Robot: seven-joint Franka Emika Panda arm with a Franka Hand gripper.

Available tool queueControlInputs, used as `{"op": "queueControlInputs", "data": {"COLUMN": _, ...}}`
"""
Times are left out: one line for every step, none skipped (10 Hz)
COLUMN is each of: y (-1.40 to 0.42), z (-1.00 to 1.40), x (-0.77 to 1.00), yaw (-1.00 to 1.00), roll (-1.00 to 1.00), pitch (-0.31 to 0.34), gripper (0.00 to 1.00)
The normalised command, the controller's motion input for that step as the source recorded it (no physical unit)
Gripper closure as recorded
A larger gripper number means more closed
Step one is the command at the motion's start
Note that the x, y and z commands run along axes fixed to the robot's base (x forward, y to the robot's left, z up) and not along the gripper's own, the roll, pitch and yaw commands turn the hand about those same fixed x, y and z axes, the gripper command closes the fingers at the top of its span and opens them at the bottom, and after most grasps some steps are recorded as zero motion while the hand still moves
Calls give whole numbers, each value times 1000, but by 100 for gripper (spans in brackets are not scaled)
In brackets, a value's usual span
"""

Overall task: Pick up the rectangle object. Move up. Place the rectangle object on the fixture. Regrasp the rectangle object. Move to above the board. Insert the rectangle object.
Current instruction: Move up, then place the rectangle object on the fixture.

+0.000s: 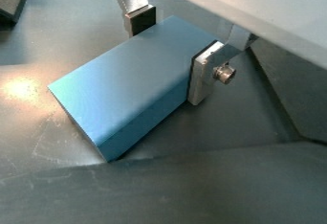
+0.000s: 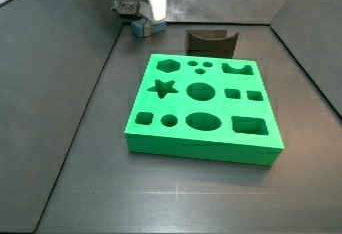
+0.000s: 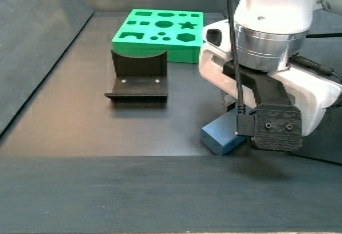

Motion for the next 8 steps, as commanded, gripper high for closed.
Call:
{"op": "queueControlInputs", "data": {"y": 0, "z": 833, "x": 0, "yaw": 0, "roll": 0, "pitch": 0, "gripper": 100}}
{"op": "queueControlInputs", "data": {"y": -4, "z": 797, "x": -16, "yaw": 6, "roll": -4, "pitch": 18, "gripper": 100}}
{"op": "queueControlInputs", "data": {"y": 1, "z": 676, "x": -22, "yaw": 1, "roll": -10, "pitch": 55, "gripper": 100}}
{"op": "queueControlInputs", "data": {"y": -2, "z": 555, "x": -21, "yaw": -7, "roll": -12, "pitch": 74, "gripper": 100}}
{"op": "queueControlInputs", "data": {"y": 2, "z": 419, "x": -20, "yaw": -12, "roll": -5, "pitch": 69, "gripper": 100}}
{"op": "queueControlInputs", "data": {"y": 3, "z": 273, "x": -25, "yaw": -16, "roll": 5, "pitch": 58, "gripper": 100}}
{"op": "queueControlInputs", "data": {"y": 0, "z": 1000, "x": 0, "yaw": 0, "roll": 0, "pitch": 0, "gripper": 100}}
{"op": "queueControlInputs", "data": {"y": 0, "z": 1000, "x": 0, "yaw": -4, "roll": 2, "pitch": 8, "gripper": 100}}
